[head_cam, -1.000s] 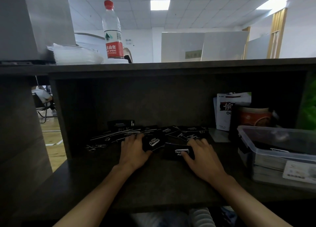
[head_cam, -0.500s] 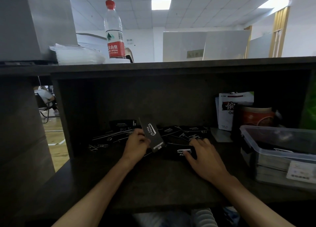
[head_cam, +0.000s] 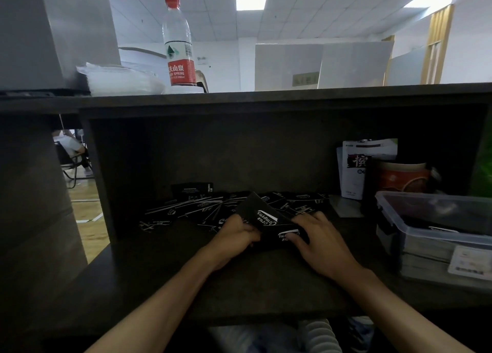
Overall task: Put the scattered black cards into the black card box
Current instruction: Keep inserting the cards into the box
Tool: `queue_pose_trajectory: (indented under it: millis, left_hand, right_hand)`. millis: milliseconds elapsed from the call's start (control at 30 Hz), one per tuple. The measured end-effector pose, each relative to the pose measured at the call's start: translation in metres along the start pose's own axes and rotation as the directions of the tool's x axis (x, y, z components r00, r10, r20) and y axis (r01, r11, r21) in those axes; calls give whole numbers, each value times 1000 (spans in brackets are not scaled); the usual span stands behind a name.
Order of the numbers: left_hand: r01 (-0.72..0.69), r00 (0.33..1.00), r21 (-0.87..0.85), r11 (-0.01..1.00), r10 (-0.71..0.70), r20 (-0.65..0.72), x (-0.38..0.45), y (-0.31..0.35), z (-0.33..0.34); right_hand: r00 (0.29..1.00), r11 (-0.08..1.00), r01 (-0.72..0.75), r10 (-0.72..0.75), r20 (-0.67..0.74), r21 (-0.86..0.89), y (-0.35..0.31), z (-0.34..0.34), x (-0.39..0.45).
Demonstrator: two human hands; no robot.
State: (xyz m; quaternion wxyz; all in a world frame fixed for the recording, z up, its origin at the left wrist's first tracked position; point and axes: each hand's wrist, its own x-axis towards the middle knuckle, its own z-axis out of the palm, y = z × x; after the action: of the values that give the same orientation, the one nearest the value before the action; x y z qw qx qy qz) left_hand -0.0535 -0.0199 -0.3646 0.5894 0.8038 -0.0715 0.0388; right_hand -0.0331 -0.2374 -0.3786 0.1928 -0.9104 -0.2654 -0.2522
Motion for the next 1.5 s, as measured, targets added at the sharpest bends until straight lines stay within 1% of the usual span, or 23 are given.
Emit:
queue_pose_trajectory:
  millis: [67, 133, 200, 233, 300, 367, 433, 500, 533, 600, 667, 700, 767, 833, 933, 1000, 1067, 1133, 1200, 1267, 1367, 1433, 1500]
  left_hand:
    - [-44, 988, -56, 997, 35, -152, -1, 4, -5]
    - [-204, 922, 12, 979, 196, -335, -2, 7, -6]
    - [-288, 888, 225, 931, 348, -301, -5, 6, -2]
    - [-265, 904, 337, 903, 354, -241, -7, 4, 1]
    - [-133, 961, 474, 870, 230, -153, -8, -3, 4]
    - [-68, 983, 581, 811, 154, -100, -6, -7, 0]
    - [-100, 989, 637, 765, 149, -24, -6, -10, -4]
    - [-134, 989, 624, 770, 140, 39, -7, -10, -4]
    - [-140, 988, 614, 777, 149, 36, -7, -10, -5]
    - [-121, 974, 632, 766, 214, -72, -1, -8, -9]
    - [-46, 934, 723, 689, 286, -214, 11, -3, -20]
    - [7, 931, 774, 633, 278, -235, 18, -2, -24]
    - [103, 965, 862, 496, 158, -207, 31, -1, -29]
    - [154, 978, 887, 435, 60, -199, 40, 1, -30]
    - [177, 974, 868, 463, 46, -223, 47, 1, -30]
    - [147, 968, 807, 572, 84, -236, 47, 0, -31]
    - [113, 951, 635, 764, 102, -293, 46, 0, -33]
    - [77, 908, 447, 891, 122, -400, 46, 2, -36]
    - [-3, 848, 307, 952, 165, -503, 45, 3, -39]
    - [-98, 822, 232, 968, 210, -530, 43, 4, -40]
    - [-175, 883, 143, 974, 219, -414, 36, -1, -33]
    - [-171, 940, 68, 983, 183, -288, 31, -9, -19]
    - [-140, 970, 54, 989, 148, -193, 28, -16, -4]
  right_hand:
    - [1000, 1000, 18, -18, -14, -12, -1, 0, 0]
    - [999, 999, 19, -20, -37, -30, -2, 1, 0]
    - [998, 999, 2, -4, -61, -43, -3, 2, 0]
    - [997, 999, -12, 8, -78, -49, -3, 1, 0]
    - [994, 997, -43, 36, -102, -59, -1, 1, -2]
    - [994, 997, -55, 50, -96, -58, 0, 2, -2]
    - [996, 996, -59, 55, -71, -61, -2, 3, -1]
    - [997, 995, -68, 66, -37, -78, -2, 4, 0]
    - [997, 994, -69, 67, -23, -84, -2, 4, 0]
    - [998, 994, -65, 65, -7, -91, -1, 5, 0]
    - [997, 992, -75, 75, -4, -99, -1, 4, 0]
    - [997, 991, -83, 83, -5, -109, -2, 4, -1]
    - [995, 987, -97, 96, -8, -131, -2, 5, -1]
    - [995, 984, -96, 96, -11, -149, -2, 5, -1]
    - [997, 990, -73, 74, -1, -121, -3, 4, 0]
    - [998, 992, -66, 67, 8, -108, -4, 4, 1]
    - [997, 992, -68, 70, 11, -106, -4, 4, 1]
    - [997, 991, -74, 74, 0, -108, -4, 4, 1]
    - [997, 990, -78, 77, -14, -114, -4, 4, 1]
    - [997, 990, -82, 80, -19, -117, -5, 4, 2]
    - [996, 990, -88, 85, -27, -115, -4, 4, 2]
    - [995, 989, -95, 91, -38, -112, -3, 6, 2]
    - [995, 992, -98, 95, -44, -85, -2, 8, 1]
